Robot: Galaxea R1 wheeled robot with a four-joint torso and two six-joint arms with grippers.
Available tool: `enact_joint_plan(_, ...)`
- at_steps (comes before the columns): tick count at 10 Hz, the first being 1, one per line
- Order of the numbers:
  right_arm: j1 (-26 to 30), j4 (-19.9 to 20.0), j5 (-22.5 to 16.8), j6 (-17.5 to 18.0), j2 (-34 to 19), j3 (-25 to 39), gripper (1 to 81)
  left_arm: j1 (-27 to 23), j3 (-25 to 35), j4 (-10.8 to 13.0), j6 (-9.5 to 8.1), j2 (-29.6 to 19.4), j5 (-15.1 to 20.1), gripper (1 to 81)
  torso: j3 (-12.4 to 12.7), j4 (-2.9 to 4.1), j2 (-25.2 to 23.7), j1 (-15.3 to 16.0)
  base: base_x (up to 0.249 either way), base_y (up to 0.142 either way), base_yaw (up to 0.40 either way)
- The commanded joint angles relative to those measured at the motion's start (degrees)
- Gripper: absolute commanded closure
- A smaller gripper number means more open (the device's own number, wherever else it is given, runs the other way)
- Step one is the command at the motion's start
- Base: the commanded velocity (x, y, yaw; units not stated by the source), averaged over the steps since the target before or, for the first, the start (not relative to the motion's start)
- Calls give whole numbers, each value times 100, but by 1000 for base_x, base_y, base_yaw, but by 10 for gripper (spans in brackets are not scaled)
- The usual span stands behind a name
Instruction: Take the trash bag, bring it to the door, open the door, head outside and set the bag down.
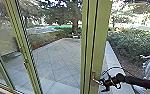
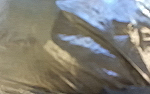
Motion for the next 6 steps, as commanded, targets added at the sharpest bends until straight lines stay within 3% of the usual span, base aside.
enact_joint_plan(1,128,16,-132,389,177,-164,10,-227,-25,-44,18,-72,391,811,0,0,0,0,0,0,0)
enact_joint_plan(4,-224,-1039,131,389,291,-129,10,-209,-51,-44,18,-80,409,811,2,0,0,0,0,0,0)
enact_joint_plan(6,-425,-1241,342,389,371,-155,10,-200,-51,-36,18,-89,409,811,2,0,2,4,0,0,0)
